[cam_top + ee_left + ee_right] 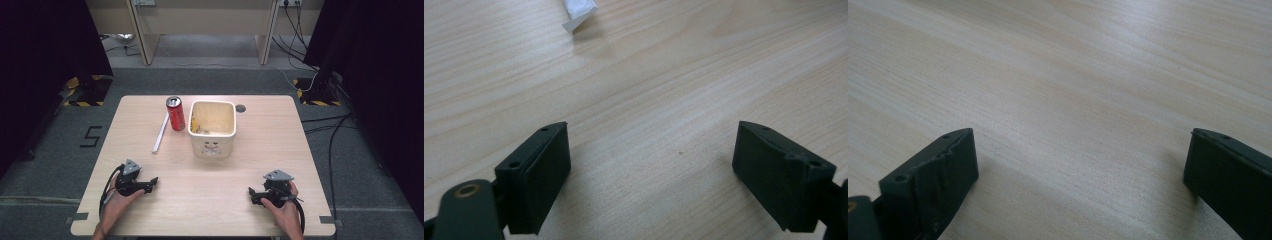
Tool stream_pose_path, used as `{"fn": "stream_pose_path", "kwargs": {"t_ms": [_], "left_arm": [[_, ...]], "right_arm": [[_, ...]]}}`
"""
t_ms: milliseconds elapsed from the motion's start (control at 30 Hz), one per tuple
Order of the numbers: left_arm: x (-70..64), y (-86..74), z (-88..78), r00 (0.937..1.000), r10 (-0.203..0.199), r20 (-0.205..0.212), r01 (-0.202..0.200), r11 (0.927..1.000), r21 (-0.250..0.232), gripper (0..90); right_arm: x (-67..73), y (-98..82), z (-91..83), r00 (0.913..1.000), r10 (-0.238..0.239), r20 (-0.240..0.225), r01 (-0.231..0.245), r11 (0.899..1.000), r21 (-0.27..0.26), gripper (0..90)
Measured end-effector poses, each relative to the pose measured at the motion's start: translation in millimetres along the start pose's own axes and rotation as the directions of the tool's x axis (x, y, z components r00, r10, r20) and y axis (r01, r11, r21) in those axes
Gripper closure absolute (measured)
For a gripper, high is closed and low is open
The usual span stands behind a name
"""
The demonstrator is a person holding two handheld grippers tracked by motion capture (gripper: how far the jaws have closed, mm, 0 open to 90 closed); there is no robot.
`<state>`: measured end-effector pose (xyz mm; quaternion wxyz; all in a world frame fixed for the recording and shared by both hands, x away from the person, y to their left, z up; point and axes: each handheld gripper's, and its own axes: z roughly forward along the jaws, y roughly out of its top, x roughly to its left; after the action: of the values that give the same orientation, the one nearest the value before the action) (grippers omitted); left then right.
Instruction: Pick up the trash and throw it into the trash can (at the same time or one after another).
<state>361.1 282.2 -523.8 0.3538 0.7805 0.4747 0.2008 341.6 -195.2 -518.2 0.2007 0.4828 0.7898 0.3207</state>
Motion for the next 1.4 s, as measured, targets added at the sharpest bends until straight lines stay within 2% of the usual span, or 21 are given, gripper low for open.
{"fn": "stream_pose_path", "kwargs": {"t_ms": [533, 1033, 1100, 1133, 1400], "left_arm": [[0.2, 0.3, 0.2, 1.0, 0.001, 0.001, -0.001, 1.0, 0.0, 14.7], [1.1, 0.0, -1.1, 0.9999, -0.013, 0.004, 0.013, 0.9999, 0.001, 15.4], [1.3, 1.9, -1.2, 0.9996, -0.023, 0.018, 0.023, 0.9997, -0.003, 17.1], [1.3, 5.5, -2.5, 0.9992, -0.028, 0.028, 0.028, 0.9994, -0.019, 17.2], [6.9, 25.9, -2.3, 0.9992, -0.027, 0.029, 0.029, 0.9981, -0.054, 17.1]], "right_arm": [[0.0, 0.2, 0.2, 1.0, -0.002, -0.001, 0.002, 1.0, 0.003, 0.6], [0.2, 0.4, 0.3, 1.0, -0.001, 0.001, 0.001, 1.0, 0.004, 0.3], [0.1, 0.4, 0.4, 1.0, -0.004, 0.002, 0.004, 1.0, 0.004, 0.3], [0.1, 0.4, 0.4, 1.0, -0.003, 0.002, 0.003, 1.0, 0.004, 0.3], [0.1, 0.4, 0.4, 1.0, -0.004, 0.002, 0.004, 1.0, 0.004, 0.3]]}}
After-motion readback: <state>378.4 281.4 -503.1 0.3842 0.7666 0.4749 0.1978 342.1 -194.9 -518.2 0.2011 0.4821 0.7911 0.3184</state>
